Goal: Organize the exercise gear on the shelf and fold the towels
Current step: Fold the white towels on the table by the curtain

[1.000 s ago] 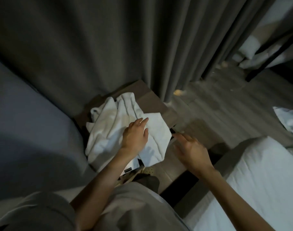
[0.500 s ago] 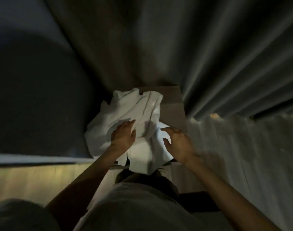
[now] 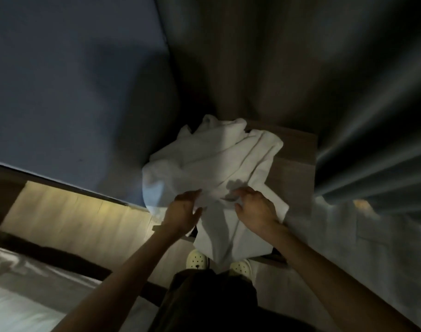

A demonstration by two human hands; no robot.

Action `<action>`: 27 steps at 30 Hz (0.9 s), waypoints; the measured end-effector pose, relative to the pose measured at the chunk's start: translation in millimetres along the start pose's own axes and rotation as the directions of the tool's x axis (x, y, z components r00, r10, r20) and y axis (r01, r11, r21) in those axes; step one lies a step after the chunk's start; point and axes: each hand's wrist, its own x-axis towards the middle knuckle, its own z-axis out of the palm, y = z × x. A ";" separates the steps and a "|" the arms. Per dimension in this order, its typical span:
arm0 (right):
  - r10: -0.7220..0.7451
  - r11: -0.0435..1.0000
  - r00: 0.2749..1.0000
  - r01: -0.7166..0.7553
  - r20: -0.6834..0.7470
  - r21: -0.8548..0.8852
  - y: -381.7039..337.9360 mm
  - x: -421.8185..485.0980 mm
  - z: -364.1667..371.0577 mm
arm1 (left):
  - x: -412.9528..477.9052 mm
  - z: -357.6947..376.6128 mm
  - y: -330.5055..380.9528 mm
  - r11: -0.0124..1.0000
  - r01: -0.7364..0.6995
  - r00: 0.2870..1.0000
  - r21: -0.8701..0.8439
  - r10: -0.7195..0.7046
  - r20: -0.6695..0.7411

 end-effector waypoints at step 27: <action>0.121 0.764 0.510 0.500 -0.851 0.408 14.4 -90.4 22.2 | -46.3 -16.8 20.9 0.796 -0.554 0.683 -0.244 0.267 -0.680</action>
